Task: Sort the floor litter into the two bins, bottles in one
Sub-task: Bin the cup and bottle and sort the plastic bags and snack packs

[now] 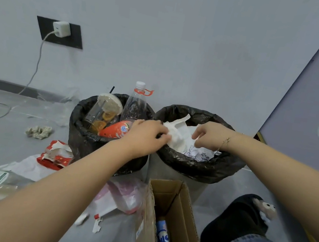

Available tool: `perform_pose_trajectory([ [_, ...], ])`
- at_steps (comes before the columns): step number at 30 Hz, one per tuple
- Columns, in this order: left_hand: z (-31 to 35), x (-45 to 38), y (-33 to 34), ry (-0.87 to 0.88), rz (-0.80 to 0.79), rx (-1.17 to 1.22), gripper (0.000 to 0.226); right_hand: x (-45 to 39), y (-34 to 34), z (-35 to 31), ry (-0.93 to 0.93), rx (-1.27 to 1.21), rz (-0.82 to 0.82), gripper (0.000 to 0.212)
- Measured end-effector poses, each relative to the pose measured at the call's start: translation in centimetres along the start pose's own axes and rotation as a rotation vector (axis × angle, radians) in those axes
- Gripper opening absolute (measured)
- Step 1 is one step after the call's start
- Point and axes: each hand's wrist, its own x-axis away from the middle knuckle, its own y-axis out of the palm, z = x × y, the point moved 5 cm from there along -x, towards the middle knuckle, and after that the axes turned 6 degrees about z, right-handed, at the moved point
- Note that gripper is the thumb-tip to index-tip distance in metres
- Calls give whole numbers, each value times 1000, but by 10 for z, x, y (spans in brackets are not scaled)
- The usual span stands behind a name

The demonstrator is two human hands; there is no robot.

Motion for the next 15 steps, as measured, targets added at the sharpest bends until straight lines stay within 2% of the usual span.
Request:
perform_pose_trajectory([
  [3,11,-8,20,14,-195,-200,53,-2,6,4,1,42,-9,33],
  [5,15,-12,26,-4,-229,-246,62,-4,10,11,-1,71,-7,37],
  [6,16,-14,26,-13,-208,-216,58,-6,13,13,-13,72,-11,39],
  [8,15,-10,19,-36,-68,-125,39,-10,16,16,-45,64,-17,46],
  [10,9,-1,3,-50,227,-18,20,-14,14,11,-115,69,17,55],
  [12,-3,11,-7,-122,451,104,14,-16,14,-1,-184,45,30,63],
  [13,-9,14,-7,-162,468,139,20,-16,17,-8,-189,13,-13,69],
  [15,-19,16,2,-221,365,243,37,-21,28,-20,-177,-1,-106,79],
])
